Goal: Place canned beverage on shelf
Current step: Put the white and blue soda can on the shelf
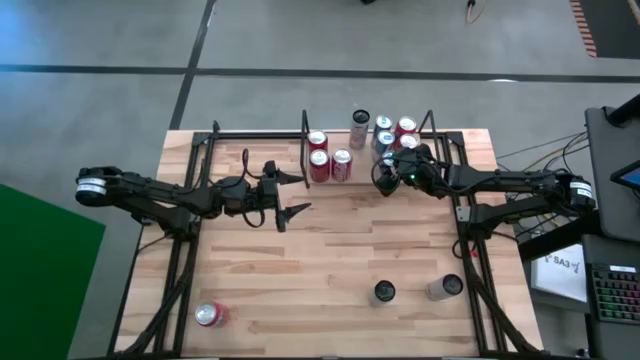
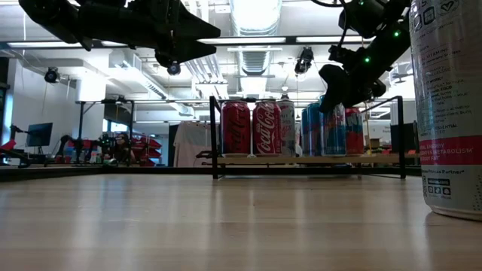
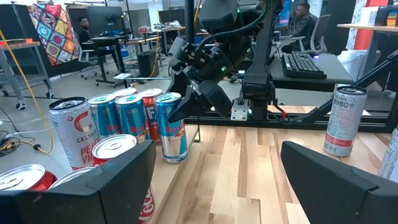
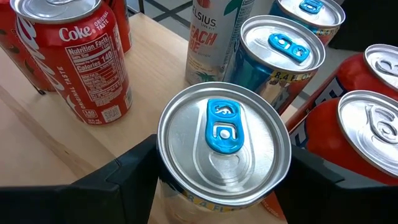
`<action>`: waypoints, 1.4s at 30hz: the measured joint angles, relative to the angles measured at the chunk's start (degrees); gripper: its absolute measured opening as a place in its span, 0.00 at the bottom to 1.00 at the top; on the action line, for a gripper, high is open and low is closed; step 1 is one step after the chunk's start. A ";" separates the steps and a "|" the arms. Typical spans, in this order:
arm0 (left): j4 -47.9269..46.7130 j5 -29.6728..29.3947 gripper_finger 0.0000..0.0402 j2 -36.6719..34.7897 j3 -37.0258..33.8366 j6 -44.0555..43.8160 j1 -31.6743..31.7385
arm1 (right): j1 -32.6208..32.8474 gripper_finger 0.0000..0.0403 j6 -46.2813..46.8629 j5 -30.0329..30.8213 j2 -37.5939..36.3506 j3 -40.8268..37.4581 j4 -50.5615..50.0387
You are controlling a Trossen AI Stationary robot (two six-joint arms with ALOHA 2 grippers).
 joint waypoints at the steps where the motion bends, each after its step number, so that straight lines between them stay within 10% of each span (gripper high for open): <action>1: -0.01 0.00 0.82 0.00 0.00 0.00 0.00 | 0.00 0.64 0.02 0.00 0.00 -0.02 0.00; 29: 0.00 0.00 0.82 0.00 0.00 -0.02 -0.02 | 0.17 0.73 -6.42 -0.46 -0.44 8.01 -2.21; 42: 0.02 -0.02 0.82 0.00 0.00 -0.04 0.01 | 1.31 0.32 0.62 -12.63 -0.44 21.59 -28.92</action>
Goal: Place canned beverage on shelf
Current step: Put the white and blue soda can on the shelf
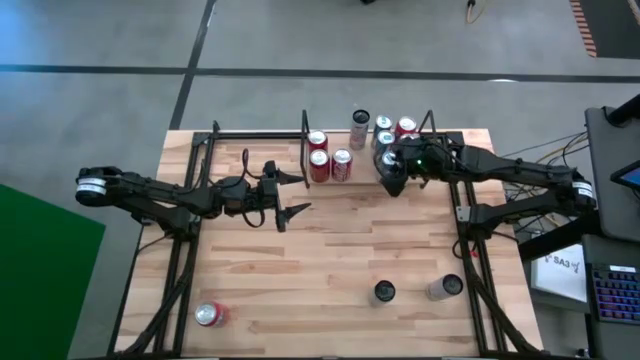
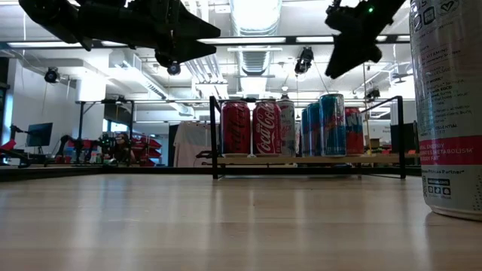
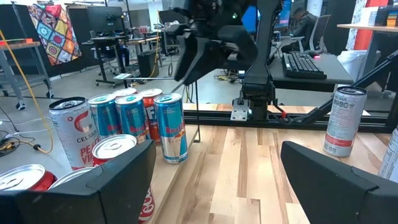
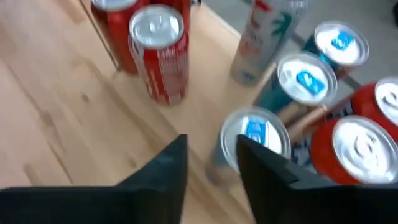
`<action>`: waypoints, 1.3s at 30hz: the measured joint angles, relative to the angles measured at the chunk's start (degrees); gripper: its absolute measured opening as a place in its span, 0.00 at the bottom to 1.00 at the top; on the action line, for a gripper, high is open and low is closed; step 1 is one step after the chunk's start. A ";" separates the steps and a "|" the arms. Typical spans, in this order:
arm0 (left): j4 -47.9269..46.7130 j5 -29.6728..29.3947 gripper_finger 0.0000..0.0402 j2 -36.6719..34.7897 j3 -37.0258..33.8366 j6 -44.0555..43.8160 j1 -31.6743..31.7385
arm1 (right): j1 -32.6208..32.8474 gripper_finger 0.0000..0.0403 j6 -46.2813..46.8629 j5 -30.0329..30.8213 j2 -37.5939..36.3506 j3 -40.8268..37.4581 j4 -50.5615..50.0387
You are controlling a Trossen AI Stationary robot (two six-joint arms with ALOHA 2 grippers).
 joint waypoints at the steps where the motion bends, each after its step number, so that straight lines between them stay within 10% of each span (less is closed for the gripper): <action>1: 0.00 0.00 0.82 0.00 0.00 0.00 -0.02 | 0.25 0.28 0.39 -0.04 0.01 0.70 -2.10; 8: 0.09 0.00 0.82 0.00 0.00 0.00 -0.02 | 1.53 0.04 3.78 -1.52 0.05 1.30 -12.39; 39: 0.50 0.00 0.82 0.00 0.00 0.00 -0.02 | 0.96 0.03 -3.51 5.18 6.54 -4.57 -4.06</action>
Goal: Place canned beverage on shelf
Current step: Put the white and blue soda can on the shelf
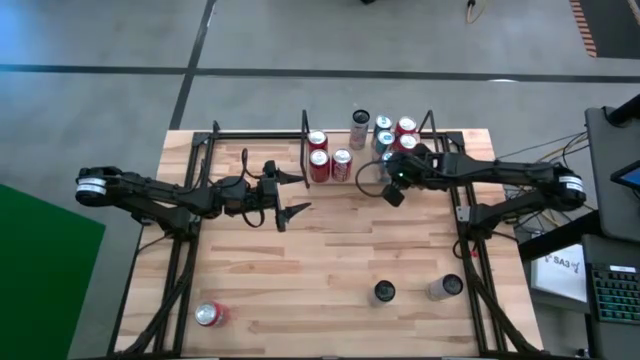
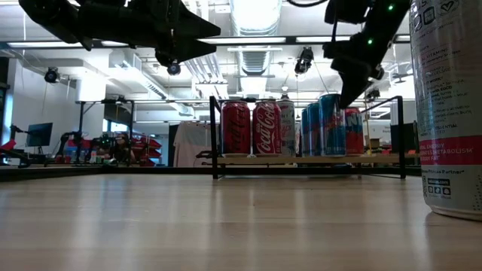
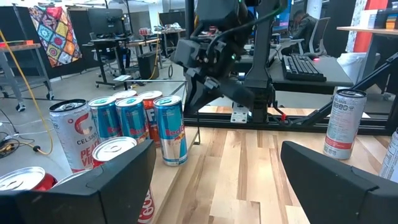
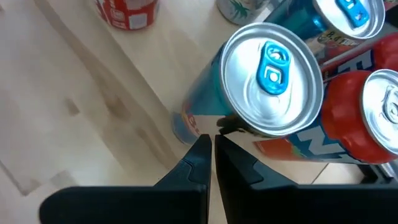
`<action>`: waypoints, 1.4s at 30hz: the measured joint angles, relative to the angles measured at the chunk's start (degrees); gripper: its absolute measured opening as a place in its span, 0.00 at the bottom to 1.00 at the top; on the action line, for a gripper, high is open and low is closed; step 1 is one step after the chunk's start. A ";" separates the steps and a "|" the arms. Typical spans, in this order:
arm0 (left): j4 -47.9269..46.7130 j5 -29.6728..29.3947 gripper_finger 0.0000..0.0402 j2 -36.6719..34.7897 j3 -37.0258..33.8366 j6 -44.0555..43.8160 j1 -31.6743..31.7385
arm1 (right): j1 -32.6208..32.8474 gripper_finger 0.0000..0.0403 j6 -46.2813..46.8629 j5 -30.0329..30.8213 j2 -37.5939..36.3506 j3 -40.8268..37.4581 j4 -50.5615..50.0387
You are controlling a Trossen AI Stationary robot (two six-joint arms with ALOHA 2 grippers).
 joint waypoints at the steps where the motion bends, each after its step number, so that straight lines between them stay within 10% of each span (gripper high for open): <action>1: 0.00 0.02 0.82 0.00 0.00 -0.02 0.02 | 0.00 0.03 -0.01 0.38 0.45 0.00 0.00; 35: -0.12 0.02 0.82 0.00 0.00 0.02 0.01 | 0.00 0.03 -4.47 4.66 1.83 0.00 4.22; 42: -0.13 0.02 0.82 0.00 0.00 0.02 0.00 | 0.01 0.03 -2.47 -4.76 1.57 0.00 5.14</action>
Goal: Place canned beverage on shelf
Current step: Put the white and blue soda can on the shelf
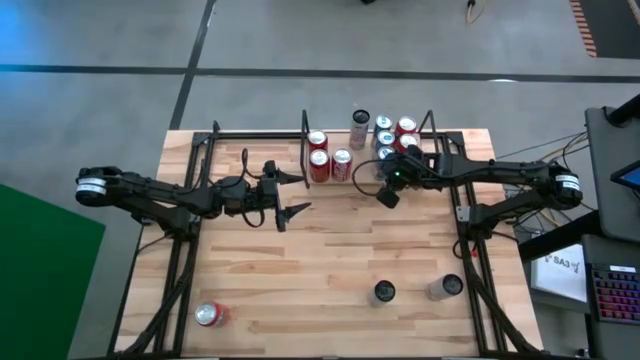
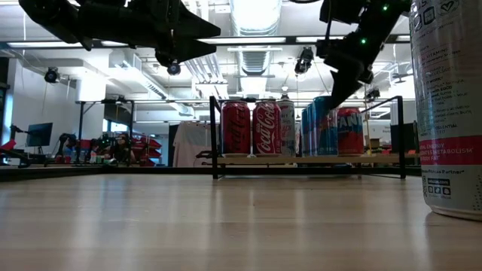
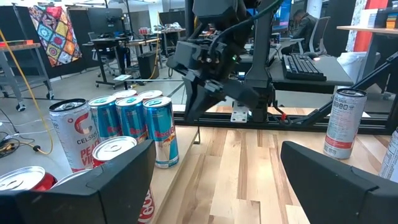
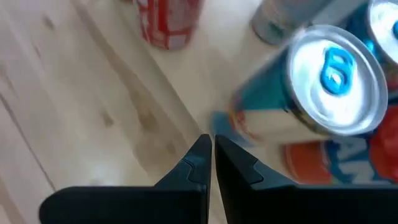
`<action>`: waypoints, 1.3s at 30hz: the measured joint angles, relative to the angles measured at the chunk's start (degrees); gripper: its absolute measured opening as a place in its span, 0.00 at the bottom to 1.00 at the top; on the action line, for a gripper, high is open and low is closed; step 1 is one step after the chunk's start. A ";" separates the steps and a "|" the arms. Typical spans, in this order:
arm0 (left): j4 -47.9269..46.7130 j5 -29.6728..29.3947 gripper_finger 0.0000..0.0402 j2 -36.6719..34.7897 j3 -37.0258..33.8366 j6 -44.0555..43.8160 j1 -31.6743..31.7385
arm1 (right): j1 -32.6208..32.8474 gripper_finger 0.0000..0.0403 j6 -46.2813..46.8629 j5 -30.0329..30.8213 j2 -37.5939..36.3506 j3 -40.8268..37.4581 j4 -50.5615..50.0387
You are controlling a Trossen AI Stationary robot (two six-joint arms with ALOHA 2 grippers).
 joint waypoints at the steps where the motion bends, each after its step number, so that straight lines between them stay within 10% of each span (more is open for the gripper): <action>1: 0.02 0.00 0.82 0.00 0.00 0.00 0.02 | 0.02 0.03 0.17 -0.23 0.00 0.00 0.80; 39: 0.00 0.00 0.82 0.00 0.00 0.01 0.01 | -0.78 0.03 -3.05 8.35 0.04 0.00 4.63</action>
